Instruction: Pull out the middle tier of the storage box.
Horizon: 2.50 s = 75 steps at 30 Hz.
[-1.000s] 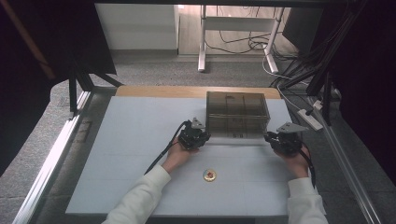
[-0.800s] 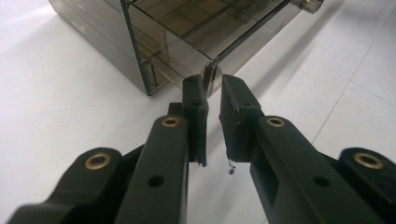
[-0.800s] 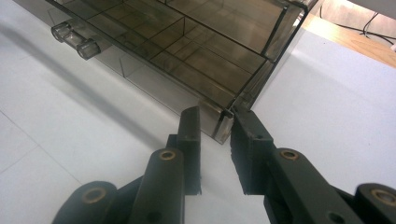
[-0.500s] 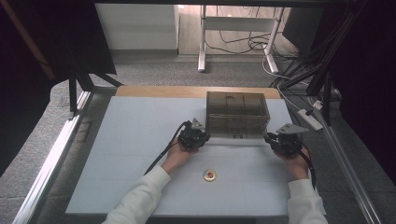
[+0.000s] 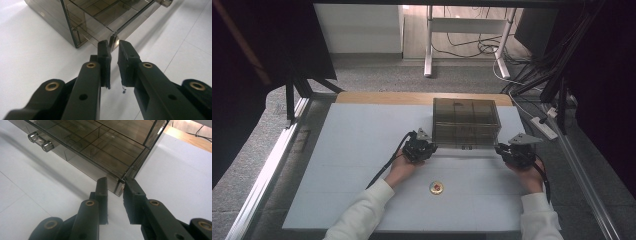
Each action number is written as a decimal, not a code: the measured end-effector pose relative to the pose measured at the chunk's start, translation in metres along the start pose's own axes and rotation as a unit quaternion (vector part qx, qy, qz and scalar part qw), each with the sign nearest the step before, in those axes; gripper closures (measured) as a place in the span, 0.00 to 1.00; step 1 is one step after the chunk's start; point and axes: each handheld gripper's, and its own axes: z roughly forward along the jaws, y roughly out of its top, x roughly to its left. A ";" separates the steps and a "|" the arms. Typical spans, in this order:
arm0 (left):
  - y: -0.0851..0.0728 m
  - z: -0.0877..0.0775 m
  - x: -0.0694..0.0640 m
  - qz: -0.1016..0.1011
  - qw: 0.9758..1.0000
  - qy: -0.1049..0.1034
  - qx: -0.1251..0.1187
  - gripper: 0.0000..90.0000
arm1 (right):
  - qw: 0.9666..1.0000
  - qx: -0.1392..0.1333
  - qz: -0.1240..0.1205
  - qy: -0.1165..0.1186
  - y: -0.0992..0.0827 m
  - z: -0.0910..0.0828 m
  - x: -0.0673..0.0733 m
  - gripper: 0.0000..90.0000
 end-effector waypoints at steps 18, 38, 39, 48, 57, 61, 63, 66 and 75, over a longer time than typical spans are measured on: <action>-0.002 -0.001 -0.002 0.002 1.000 -0.003 0.003 0.88 | 1.000 0.003 0.001 0.002 -0.002 -0.002 0.001 0.82; -0.005 -0.003 -0.005 0.008 1.000 -0.003 0.006 0.88 | 1.000 0.005 -0.004 0.002 -0.005 -0.006 0.006 0.83; -0.005 -0.003 -0.005 0.008 1.000 -0.003 0.006 0.88 | 1.000 0.005 -0.004 0.002 -0.005 -0.006 0.006 0.83; -0.006 -0.004 -0.006 0.012 1.000 -0.006 0.007 0.88 | 1.000 0.007 -0.008 0.002 -0.006 -0.008 0.007 0.83; -0.007 -0.005 -0.007 0.014 1.000 -0.007 0.008 0.88 | 1.000 0.009 -0.009 0.001 -0.006 -0.009 0.009 0.83; -0.008 -0.006 -0.007 0.014 1.000 -0.008 0.008 0.88 | 1.000 0.011 -0.011 0.002 -0.007 -0.011 0.010 0.84; -0.008 -0.006 -0.007 0.014 1.000 -0.008 0.008 0.88 | 1.000 0.011 -0.011 0.002 -0.007 -0.011 0.011 0.84; -0.008 -0.006 -0.008 0.014 1.000 -0.008 0.008 0.88 | 1.000 0.013 -0.011 0.002 -0.007 -0.011 0.011 0.84; -0.009 -0.007 -0.008 0.016 1.000 -0.009 0.010 0.88 | 1.000 0.013 -0.014 0.003 -0.008 -0.013 0.012 0.84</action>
